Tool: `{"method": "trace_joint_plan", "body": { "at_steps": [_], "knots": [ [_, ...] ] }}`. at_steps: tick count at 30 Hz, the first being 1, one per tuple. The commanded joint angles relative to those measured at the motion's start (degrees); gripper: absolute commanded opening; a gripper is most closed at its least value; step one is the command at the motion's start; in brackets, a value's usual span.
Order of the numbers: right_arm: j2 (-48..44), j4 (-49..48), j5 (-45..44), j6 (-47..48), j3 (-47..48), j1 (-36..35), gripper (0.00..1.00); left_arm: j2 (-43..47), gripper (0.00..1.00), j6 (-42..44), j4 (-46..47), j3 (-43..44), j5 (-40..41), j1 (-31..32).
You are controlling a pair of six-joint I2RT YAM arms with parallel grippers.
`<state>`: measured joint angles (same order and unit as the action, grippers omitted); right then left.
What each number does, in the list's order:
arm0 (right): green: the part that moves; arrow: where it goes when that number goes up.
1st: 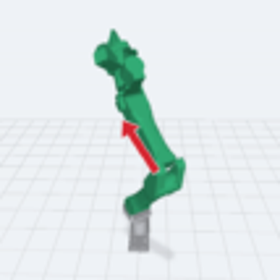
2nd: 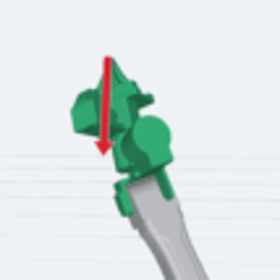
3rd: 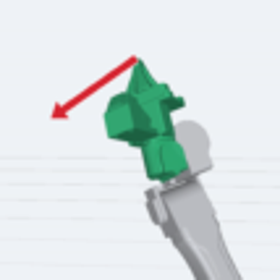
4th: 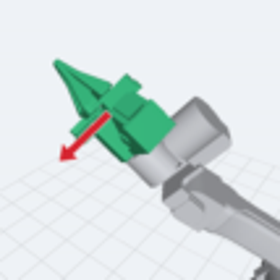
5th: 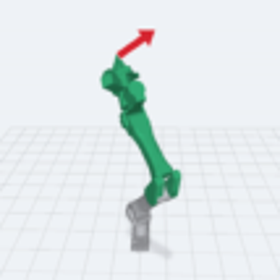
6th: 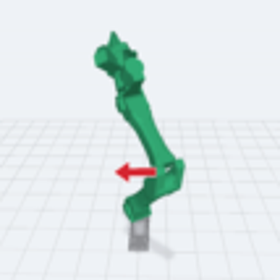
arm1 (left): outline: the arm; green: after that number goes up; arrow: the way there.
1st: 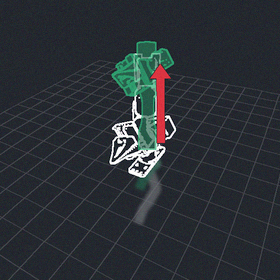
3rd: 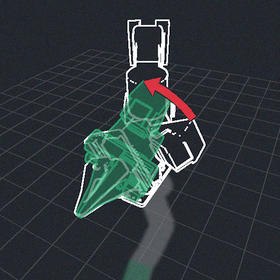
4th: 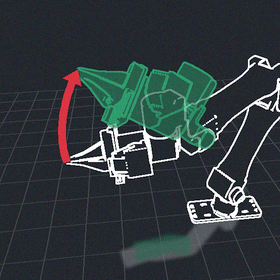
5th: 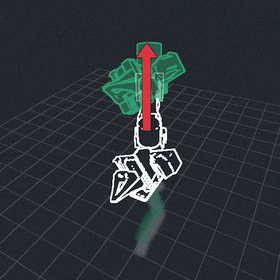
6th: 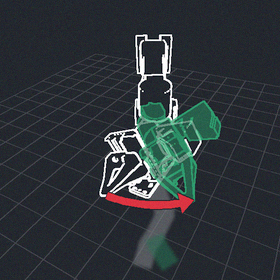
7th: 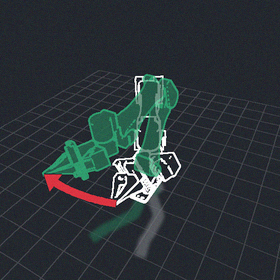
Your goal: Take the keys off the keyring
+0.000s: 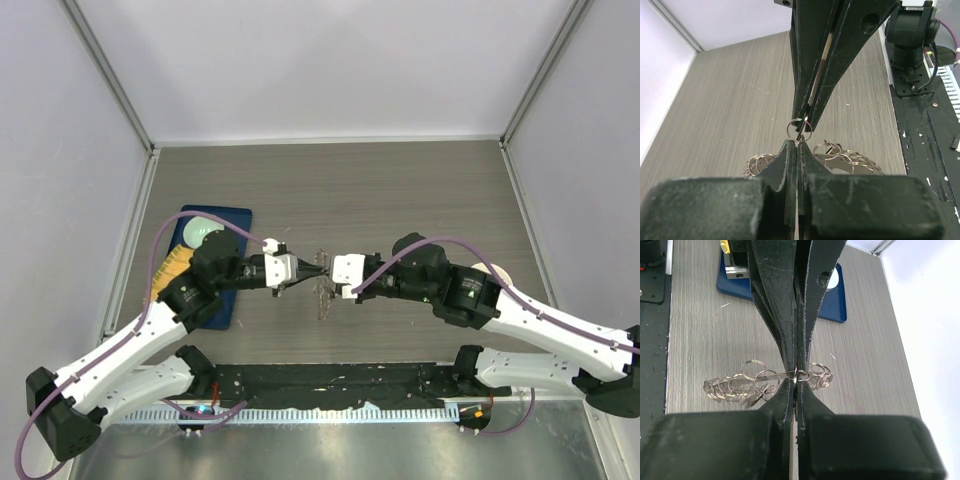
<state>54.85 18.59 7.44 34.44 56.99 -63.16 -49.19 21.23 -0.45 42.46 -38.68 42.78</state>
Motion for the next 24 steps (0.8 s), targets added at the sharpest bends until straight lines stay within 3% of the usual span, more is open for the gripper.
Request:
{"method": "trace_joint_plan", "body": {
  "at_steps": [1, 24],
  "knots": [
    [0.5, -1.1, 3.5, -0.3, 3.6, -0.7, 0.01, -0.4, 0.0, 0.0, 1.2, 2.6, 4.5, -0.5],
    [0.0, 1.5, -3.8, -4.1, -1.0, -0.7, 0.01, -0.6, 0.0, -1.3, -2.1, 4.3, 14.1, -0.5]
  ]
}}
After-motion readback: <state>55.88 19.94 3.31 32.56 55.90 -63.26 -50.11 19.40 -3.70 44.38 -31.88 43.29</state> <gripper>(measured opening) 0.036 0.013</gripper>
